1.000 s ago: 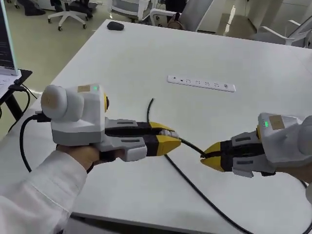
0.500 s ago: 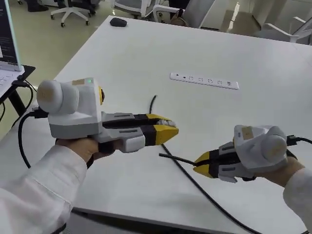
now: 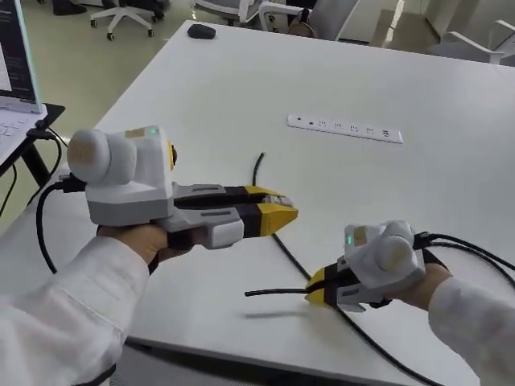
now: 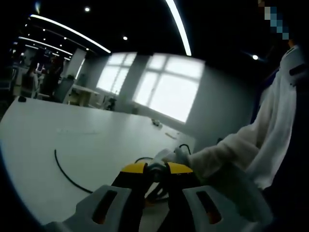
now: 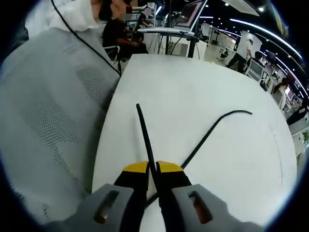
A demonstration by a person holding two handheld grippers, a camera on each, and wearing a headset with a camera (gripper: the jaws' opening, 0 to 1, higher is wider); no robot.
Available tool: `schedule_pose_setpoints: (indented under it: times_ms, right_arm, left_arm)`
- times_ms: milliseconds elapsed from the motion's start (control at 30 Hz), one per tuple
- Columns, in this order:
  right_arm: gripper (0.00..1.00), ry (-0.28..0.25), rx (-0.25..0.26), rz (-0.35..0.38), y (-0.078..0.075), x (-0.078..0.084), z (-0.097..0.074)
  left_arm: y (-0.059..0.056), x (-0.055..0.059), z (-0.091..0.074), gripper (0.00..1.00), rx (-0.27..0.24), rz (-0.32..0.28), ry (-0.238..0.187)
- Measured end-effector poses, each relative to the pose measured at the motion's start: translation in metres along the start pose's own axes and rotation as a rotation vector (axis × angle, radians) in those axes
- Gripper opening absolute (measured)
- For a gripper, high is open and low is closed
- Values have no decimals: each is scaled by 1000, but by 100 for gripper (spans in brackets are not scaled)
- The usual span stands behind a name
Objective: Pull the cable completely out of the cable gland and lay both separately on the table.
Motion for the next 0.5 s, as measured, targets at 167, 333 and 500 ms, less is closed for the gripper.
schedule_pose_setpoints:
  times_ms: [167, 333, 500]
  right_arm:
    - [5, 22, -17, 4, 5, 5, 8]
    - [5, 37, -26, 14, 10, 10, 12]
    - [6, 32, -26, 44, 9, 12, 13]
  left_arm:
    - [1, 1, 0, 16, -4, -5, 2]
    - [3, 2, -1, 16, -9, -14, 0]
    - [4, 4, 0, 17, -7, -21, 7]
Point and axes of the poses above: the centre of the closed fingertips' face, and the gripper's own axes: z roughly forward along the fingers, y roughly to its left, x roughly out of its underside, the point moved 2 cm from there along -z, roughly backward along the fingers, and after that the axes turned 15 degrees about x, right-handed, at the moved point
